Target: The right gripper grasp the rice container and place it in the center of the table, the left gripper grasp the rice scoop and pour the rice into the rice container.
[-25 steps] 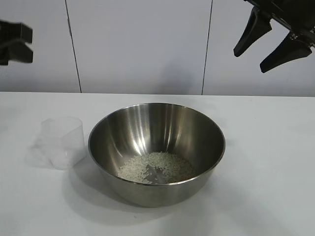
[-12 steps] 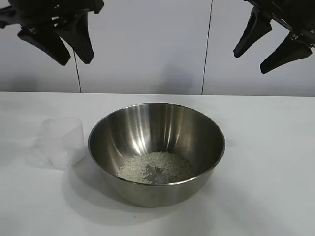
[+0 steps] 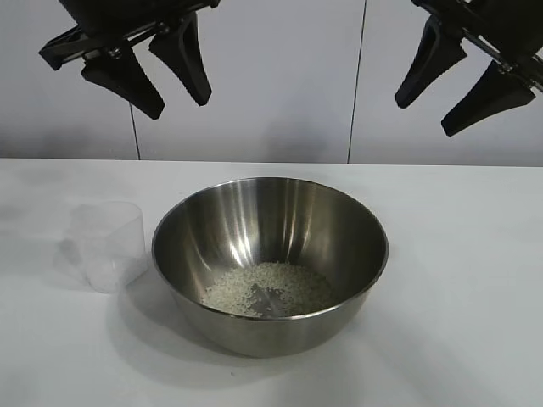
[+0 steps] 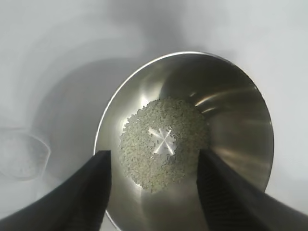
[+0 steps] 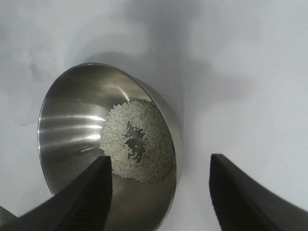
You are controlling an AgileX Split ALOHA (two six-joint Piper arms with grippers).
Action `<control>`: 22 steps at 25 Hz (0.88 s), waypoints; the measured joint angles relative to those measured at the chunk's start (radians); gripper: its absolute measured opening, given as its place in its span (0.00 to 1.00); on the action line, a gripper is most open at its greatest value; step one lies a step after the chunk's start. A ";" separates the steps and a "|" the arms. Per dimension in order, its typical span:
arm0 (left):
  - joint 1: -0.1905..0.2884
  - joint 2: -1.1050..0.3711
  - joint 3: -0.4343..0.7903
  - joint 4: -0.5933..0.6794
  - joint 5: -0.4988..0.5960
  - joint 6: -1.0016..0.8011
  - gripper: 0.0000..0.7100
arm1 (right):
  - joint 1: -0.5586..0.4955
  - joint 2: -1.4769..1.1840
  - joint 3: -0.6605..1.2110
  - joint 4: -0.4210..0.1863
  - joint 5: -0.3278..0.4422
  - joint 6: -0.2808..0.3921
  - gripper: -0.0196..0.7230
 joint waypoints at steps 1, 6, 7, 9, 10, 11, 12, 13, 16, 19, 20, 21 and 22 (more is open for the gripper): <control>0.000 0.000 0.000 -0.003 0.000 0.000 0.59 | 0.000 0.000 0.000 0.000 0.000 0.000 0.58; 0.000 0.000 0.000 -0.046 -0.005 -0.013 0.60 | 0.000 0.000 0.000 -0.004 0.000 -0.001 0.58; 0.000 0.000 0.000 -0.052 -0.007 -0.014 0.60 | 0.000 0.000 0.000 -0.005 0.000 -0.001 0.58; 0.000 0.000 0.000 -0.054 -0.008 -0.017 0.60 | 0.000 0.000 0.000 -0.007 0.002 -0.001 0.58; 0.000 0.000 0.000 -0.055 -0.008 -0.020 0.60 | 0.000 0.000 0.000 -0.007 0.003 -0.001 0.58; 0.000 0.000 0.000 -0.055 -0.008 -0.022 0.60 | 0.000 0.000 0.000 -0.007 0.003 -0.001 0.58; 0.000 0.000 0.000 -0.055 -0.008 -0.025 0.60 | 0.000 0.000 0.000 -0.007 0.001 -0.001 0.58; 0.000 0.000 0.000 -0.055 -0.008 -0.028 0.60 | 0.000 0.000 0.000 -0.007 -0.003 -0.001 0.58; 0.000 0.000 0.000 -0.056 -0.009 -0.035 0.60 | 0.000 0.000 0.000 -0.007 -0.031 -0.001 0.58; 0.000 0.000 0.000 -0.056 -0.009 -0.040 0.60 | 0.000 0.000 0.000 -0.007 -0.073 -0.001 0.58; 0.000 0.000 0.000 -0.056 -0.009 -0.041 0.60 | 0.000 0.000 0.000 -0.007 -0.090 -0.001 0.58; 0.000 0.000 0.000 -0.056 -0.009 -0.042 0.60 | 0.000 0.000 0.000 -0.007 -0.107 -0.001 0.58; 0.000 0.000 0.000 -0.056 -0.009 -0.042 0.60 | 0.000 0.000 0.000 -0.007 -0.125 -0.001 0.58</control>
